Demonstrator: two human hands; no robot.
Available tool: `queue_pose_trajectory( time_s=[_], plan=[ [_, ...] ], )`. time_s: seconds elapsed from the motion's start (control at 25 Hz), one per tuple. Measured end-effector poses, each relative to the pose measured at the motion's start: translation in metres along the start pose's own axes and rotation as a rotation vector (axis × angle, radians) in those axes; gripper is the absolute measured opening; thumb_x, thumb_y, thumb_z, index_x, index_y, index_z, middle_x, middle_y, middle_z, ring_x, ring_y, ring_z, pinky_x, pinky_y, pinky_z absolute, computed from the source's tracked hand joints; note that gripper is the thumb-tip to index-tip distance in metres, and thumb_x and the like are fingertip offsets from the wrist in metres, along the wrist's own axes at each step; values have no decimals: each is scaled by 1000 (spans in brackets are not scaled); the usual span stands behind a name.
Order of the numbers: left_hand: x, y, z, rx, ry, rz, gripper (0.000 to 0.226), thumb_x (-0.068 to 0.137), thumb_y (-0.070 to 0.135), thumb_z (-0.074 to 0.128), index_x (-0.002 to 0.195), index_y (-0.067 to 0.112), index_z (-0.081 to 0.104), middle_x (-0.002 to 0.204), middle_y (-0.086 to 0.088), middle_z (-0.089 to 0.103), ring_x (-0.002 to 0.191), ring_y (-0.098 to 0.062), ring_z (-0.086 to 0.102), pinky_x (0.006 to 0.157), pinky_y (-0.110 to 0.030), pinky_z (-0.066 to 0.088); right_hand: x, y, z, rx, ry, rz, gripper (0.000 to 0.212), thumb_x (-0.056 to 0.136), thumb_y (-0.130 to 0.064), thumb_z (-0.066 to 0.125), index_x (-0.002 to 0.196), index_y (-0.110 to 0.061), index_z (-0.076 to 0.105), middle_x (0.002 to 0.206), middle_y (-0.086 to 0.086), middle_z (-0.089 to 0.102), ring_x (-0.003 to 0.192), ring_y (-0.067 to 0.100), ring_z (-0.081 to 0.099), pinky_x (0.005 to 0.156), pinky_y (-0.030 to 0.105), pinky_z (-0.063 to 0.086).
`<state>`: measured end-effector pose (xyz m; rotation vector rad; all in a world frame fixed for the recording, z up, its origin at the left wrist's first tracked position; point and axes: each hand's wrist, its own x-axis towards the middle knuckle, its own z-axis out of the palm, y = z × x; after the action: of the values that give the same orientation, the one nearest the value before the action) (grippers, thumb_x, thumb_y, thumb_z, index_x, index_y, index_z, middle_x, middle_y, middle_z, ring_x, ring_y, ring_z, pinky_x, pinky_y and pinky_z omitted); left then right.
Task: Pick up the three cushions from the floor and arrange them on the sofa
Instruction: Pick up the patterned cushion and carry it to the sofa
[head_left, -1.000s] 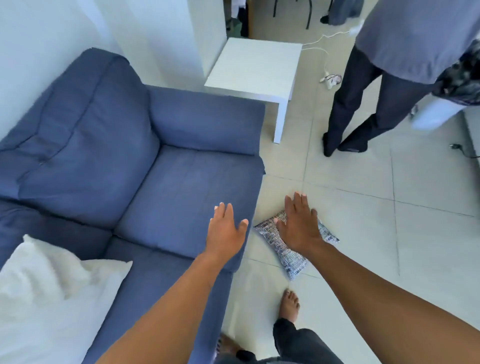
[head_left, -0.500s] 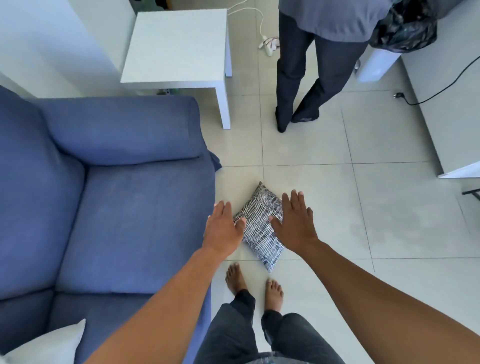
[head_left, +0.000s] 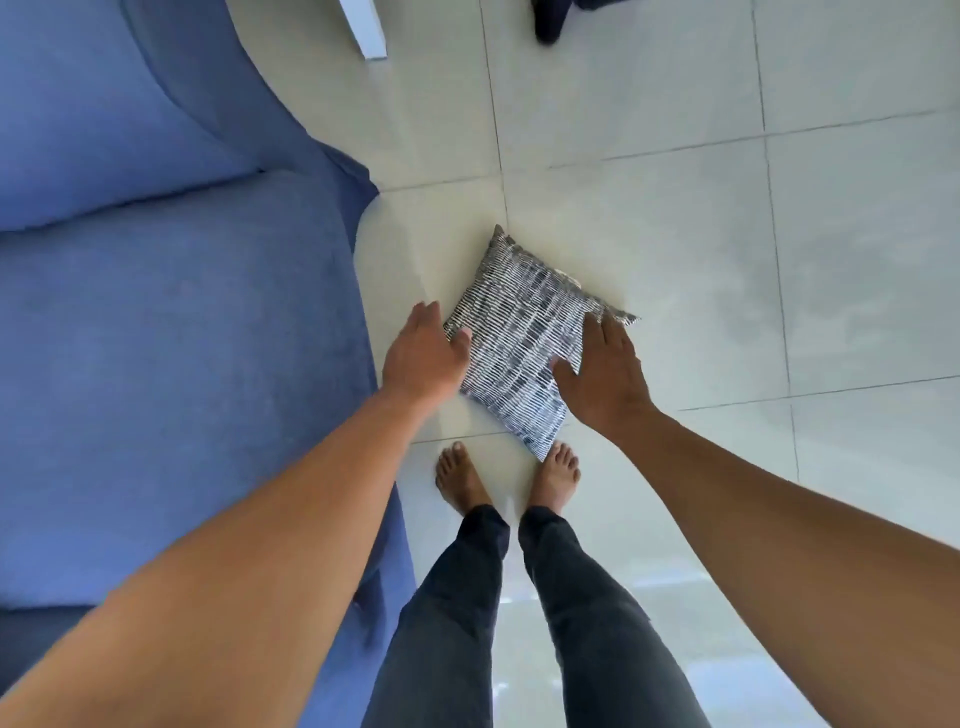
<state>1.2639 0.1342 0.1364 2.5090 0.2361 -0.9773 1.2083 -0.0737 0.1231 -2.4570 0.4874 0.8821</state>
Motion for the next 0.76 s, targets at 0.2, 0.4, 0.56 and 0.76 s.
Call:
queue_pose_trajectory(
  time_s=[0.2, 0.4, 0.56, 0.76],
  plan=[
    [119, -24, 91, 32, -51, -44, 58, 109, 38, 48, 149, -2, 45, 152, -23, 52, 140, -41, 51, 112, -46, 42, 121, 58, 94, 36, -32, 43, 80, 105, -40, 51, 164, -1, 14, 173, 25, 14, 161, 39, 13, 129, 51, 19],
    [220, -53, 154, 75, -14, -65, 66, 106, 45, 52, 155, 1, 43, 159, -21, 50, 146, -39, 47, 117, -42, 39, 188, 123, 168, 102, -25, 195, 83, 103, -47, 53, 164, -2, 19, 171, 24, 22, 156, 43, 24, 125, 49, 24],
    [263, -68, 193, 23, -34, -130, 69, 103, 50, 54, 156, 8, 45, 161, -15, 50, 147, -34, 48, 117, -39, 39, 243, 156, 188, 587, 192, 559, 82, 88, -63, 65, 146, -8, 49, 145, 15, 59, 133, 39, 57, 112, 48, 47],
    [286, -61, 210, -421, -126, -335, 59, 98, 50, 64, 143, 12, 62, 130, -5, 69, 112, -25, 67, 100, -31, 51, 196, 166, 253, 1036, 89, 563, 101, 71, -91, 59, 139, -18, 58, 134, -3, 65, 119, 41, 65, 106, 28, 47]
  ],
)
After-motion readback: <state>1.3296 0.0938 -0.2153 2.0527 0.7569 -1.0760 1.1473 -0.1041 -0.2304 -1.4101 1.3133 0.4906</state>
